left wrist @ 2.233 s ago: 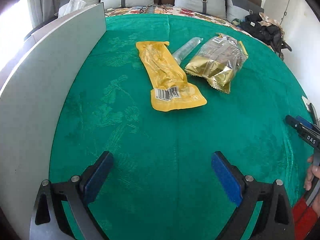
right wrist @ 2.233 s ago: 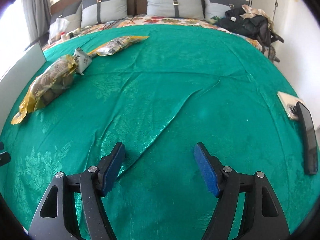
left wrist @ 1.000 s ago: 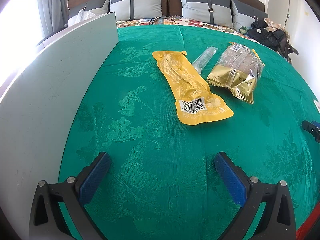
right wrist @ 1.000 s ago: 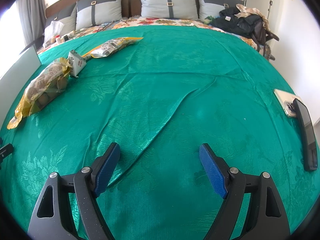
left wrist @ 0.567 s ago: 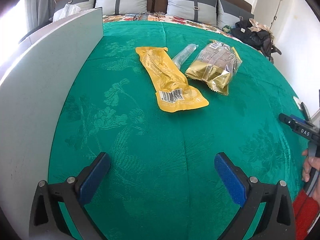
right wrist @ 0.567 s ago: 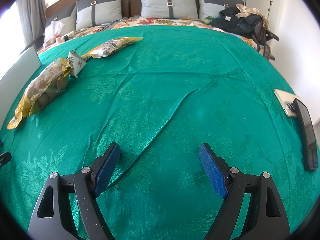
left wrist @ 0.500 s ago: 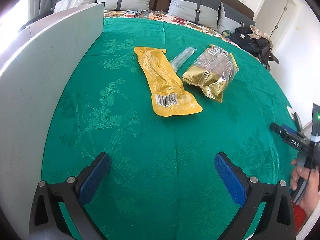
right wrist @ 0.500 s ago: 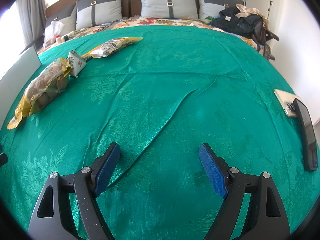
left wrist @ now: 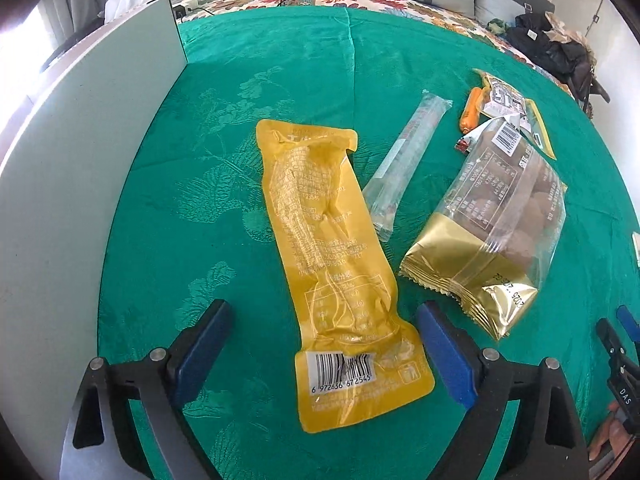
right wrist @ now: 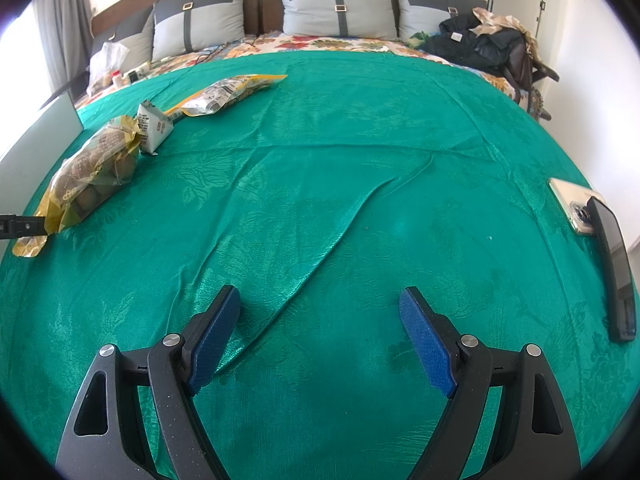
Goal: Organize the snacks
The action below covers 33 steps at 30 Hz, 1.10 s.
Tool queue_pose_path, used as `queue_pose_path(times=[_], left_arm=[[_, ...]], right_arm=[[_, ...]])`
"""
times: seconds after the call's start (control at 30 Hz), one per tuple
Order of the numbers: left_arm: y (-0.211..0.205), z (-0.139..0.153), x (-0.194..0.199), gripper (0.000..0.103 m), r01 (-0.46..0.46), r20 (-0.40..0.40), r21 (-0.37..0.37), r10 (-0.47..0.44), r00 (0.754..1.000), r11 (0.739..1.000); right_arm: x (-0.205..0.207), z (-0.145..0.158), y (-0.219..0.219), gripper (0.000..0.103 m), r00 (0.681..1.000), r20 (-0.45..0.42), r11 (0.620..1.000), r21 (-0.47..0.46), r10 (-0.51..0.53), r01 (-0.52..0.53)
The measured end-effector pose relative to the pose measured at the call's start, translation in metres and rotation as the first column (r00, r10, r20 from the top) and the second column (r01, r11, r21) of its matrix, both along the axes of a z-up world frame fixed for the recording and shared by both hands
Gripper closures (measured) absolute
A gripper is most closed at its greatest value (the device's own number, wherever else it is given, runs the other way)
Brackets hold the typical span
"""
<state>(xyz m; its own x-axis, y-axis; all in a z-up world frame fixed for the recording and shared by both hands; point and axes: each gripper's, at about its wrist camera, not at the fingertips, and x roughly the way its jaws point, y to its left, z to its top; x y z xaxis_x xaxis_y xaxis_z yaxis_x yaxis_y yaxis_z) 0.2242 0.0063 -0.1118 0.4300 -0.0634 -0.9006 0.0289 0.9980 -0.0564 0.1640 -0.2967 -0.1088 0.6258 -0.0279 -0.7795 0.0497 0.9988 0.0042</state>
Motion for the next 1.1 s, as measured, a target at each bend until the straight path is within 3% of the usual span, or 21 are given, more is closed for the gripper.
queue_pose_path(times=[0.03,0.07,0.1,0.23,0.53,0.6,0.67,0.8,0.93,1.1], left_arm=[[-0.001,0.002,-0.002,0.027,0.008,0.022,-0.002,-0.008,1.0,1.0],[-0.002,0.004,-0.006,0.051,0.026,0.046,0.003,-0.027,0.999,1.0],[-0.003,0.005,-0.008,0.054,0.046,0.052,0.01,-0.046,0.998,0.999],[0.005,0.005,-0.026,0.055,0.05,0.042,-0.04,-0.048,0.998,0.998],[0.024,0.002,-0.099,0.054,0.029,0.062,-0.014,-0.028,0.998,0.999],[0.024,0.0,-0.101,0.048,0.025,0.076,0.007,-0.025,0.997,1.0],[0.025,-0.002,-0.096,0.024,0.005,0.081,0.013,-0.006,0.997,1.0],[0.028,-0.008,-0.085,0.016,-0.021,0.104,0.052,0.016,0.994,0.998],[0.037,-0.014,-0.082,0.0,-0.049,0.127,0.048,0.043,0.991,0.998],[0.039,-0.015,-0.087,0.0,-0.047,0.166,0.047,0.039,0.985,0.998]], right_arm=[[0.0,0.0,0.0,0.018,1.0,0.0,1.0,0.0,0.0,0.0],[0.0,0.0,0.0,0.018,1.0,0.0,1.0,0.0,0.0,0.0],[0.0,0.0,0.0,0.018,1.0,0.0,1.0,0.001,0.001,-0.001],[0.001,0.0,0.0,0.018,1.0,0.0,1.0,0.001,0.001,-0.001],[0.001,0.0,0.0,0.018,1.0,0.0,1.0,0.001,0.001,-0.001],[0.001,0.0,0.0,0.018,1.0,0.0,1.0,0.001,0.0,0.0],[0.001,0.0,0.0,0.018,1.0,0.0,1.0,0.001,0.0,0.0],[0.001,-0.001,0.0,0.018,1.0,0.0,1.0,0.001,0.0,0.0],[0.001,0.0,0.0,0.018,1.0,0.0,1.0,0.001,0.0,0.0],[0.001,0.0,0.0,0.018,1.0,0.0,1.0,0.001,0.0,0.0]])
